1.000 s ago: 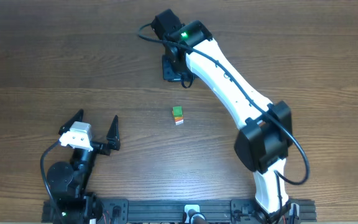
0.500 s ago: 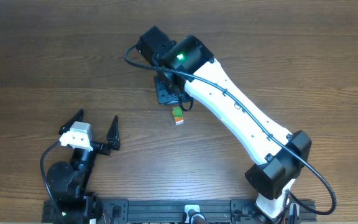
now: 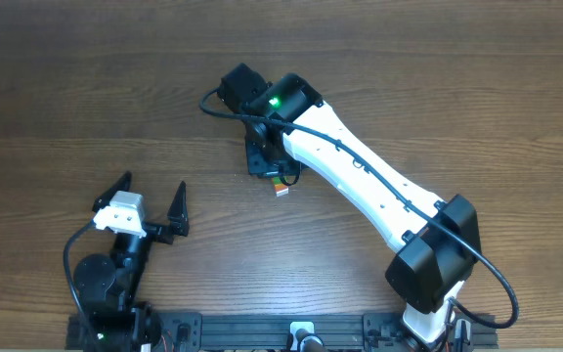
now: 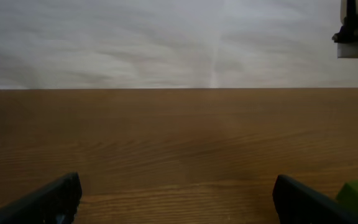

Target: Stack Cubes

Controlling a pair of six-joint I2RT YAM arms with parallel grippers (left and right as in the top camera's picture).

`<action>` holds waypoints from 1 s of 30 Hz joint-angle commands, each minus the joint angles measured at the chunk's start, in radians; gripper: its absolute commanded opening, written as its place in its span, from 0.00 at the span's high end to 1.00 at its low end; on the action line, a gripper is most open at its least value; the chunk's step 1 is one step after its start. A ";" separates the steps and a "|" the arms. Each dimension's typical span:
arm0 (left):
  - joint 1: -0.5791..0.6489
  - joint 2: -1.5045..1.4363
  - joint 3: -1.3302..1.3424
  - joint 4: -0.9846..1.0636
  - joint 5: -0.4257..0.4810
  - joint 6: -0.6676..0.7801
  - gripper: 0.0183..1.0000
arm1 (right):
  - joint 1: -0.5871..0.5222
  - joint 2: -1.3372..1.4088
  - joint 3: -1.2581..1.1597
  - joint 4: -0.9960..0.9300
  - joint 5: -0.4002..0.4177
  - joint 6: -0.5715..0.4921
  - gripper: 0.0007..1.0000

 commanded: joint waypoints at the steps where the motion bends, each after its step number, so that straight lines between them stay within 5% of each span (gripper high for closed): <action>1: -0.005 -0.008 -0.011 0.006 0.006 0.019 0.00 | 0.006 -0.015 -0.027 0.010 -0.010 0.018 0.99; 30: -0.005 -0.008 -0.011 0.006 0.006 0.019 0.00 | -0.005 -0.015 -0.100 0.089 -0.012 0.034 0.99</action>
